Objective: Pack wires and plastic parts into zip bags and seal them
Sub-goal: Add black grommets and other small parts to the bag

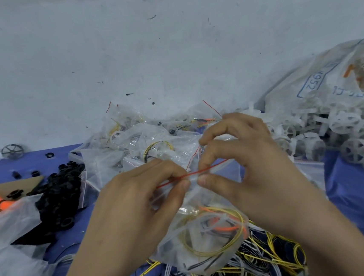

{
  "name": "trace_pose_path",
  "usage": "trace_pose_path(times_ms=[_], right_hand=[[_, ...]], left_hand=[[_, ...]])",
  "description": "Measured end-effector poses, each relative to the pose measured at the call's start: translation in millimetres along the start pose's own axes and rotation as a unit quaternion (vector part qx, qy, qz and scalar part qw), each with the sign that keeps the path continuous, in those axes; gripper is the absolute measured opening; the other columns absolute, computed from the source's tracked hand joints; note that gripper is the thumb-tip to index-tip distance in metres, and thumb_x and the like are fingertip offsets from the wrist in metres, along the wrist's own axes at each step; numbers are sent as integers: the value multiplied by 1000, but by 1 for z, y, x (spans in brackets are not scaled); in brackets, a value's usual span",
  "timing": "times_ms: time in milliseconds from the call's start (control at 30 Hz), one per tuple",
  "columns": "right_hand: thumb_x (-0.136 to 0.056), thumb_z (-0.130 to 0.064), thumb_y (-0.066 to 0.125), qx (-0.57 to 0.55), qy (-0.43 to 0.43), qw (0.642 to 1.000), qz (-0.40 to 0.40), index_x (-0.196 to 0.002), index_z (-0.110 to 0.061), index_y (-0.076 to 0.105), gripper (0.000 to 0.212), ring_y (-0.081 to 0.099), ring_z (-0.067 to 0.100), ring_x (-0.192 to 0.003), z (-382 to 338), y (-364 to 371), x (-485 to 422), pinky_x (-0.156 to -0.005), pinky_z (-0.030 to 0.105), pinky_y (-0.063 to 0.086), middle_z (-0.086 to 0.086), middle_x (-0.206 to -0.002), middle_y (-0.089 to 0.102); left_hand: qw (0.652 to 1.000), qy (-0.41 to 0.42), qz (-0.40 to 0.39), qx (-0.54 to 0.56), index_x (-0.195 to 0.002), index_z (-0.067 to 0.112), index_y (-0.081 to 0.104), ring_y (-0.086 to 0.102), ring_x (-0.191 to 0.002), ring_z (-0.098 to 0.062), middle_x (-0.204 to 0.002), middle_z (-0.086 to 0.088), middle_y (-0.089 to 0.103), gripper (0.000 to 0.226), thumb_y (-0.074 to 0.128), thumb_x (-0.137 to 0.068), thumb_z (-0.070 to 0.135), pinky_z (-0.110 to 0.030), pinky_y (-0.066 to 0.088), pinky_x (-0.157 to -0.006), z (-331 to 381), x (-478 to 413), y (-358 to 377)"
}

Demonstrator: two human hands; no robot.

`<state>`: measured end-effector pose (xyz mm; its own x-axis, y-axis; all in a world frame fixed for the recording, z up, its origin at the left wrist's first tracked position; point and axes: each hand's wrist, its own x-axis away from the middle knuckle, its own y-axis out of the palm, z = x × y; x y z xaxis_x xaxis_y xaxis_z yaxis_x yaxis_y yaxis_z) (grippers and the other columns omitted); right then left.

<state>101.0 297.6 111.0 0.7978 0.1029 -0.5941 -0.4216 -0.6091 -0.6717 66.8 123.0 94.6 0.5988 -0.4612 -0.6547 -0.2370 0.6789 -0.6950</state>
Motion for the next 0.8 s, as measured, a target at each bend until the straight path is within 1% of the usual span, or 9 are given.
trace_pose_path(times_ms=[67, 133, 200, 300, 367, 433, 600, 700, 800], right_hand=[[-75, -31, 75, -6, -21, 1000, 12, -71, -33, 66, 10, 29, 8, -125, 0, 5, -1, -109, 54, 19, -24, -106, 51], [-70, -41, 70, -56, -2, 998, 4, -70, -35, 67, 6, 35, 7, -123, 0, 2, -2, -110, 35, 20, -24, -107, 53], [-64, -42, 65, -105, 25, 994, 0, -67, -38, 63, 6, 41, 5, -119, 3, -3, -4, -100, 14, 25, -21, -108, 55], [-64, -40, 64, -103, 33, 994, 12, -68, -36, 61, 6, 39, 3, -122, 8, -5, -5, -90, 1, 23, -20, -111, 56], [-69, -37, 67, -92, 18, 996, 11, -71, -31, 64, 7, 30, 2, -129, 12, -3, -5, -94, 1, 20, -22, -114, 54], [-73, -30, 71, -70, -4, 997, 22, -72, -27, 66, 6, 23, 3, -133, 15, -2, -5, -101, 7, 18, -21, -116, 55], [-73, -31, 73, -59, -21, 997, 33, -70, -27, 64, 10, 20, 5, -136, 20, -2, -5, -106, 17, 18, -20, -118, 55], [-67, -45, 68, -59, -14, 997, 56, -66, -26, 60, 20, 22, 3, -134, 24, -6, -7, -101, 10, 20, -23, -118, 55], [-58, -52, 63, -78, 13, 992, 94, -58, -31, 53, 23, 28, 2, -131, 33, -11, -8, -93, 0, 19, -23, -114, 58]], left_hand=[[1000, 15, -6, 6, -77, 24, 62, 50, -61, -3, -68, 8, 57, 22, 48, -85, 39, -20, 39, -57, 0, -1, -1], [1000, 23, -5, 21, -74, 21, 61, 47, -61, -1, -67, 8, 53, 21, 49, -85, 35, -14, 36, -56, -1, -1, -2], [999, 21, -3, 37, -72, 21, 60, 47, -61, 0, -66, 8, 52, 21, 50, -85, 35, -13, 35, -56, -3, -1, -3], [998, 9, -2, 56, -70, 24, 58, 50, -59, -1, -66, 10, 53, 21, 50, -83, 38, -12, 37, -56, -5, 0, -2], [998, -2, 1, 62, -68, 27, 56, 51, -57, -1, -64, 10, 54, 20, 50, -82, 41, -11, 36, -55, -6, 0, -1], [998, -8, 3, 63, -66, 28, 53, 50, -55, -1, -62, 10, 54, 21, 51, -81, 43, -10, 35, -53, -7, 0, 0], [997, -23, -2, 79, -69, 26, 53, 49, -55, -4, -61, 9, 54, 23, 51, -79, 47, -18, 38, -53, -12, 2, -2], [997, -24, -4, 73, -67, 28, 52, 50, -56, -5, -60, 10, 54, 23, 51, -79, 48, -15, 37, -54, -16, 2, -5], [996, -38, -12, 83, -72, 27, 53, 51, -57, -9, -60, 8, 55, 24, 50, -78, 50, -20, 40, -55, -23, 4, -6]])
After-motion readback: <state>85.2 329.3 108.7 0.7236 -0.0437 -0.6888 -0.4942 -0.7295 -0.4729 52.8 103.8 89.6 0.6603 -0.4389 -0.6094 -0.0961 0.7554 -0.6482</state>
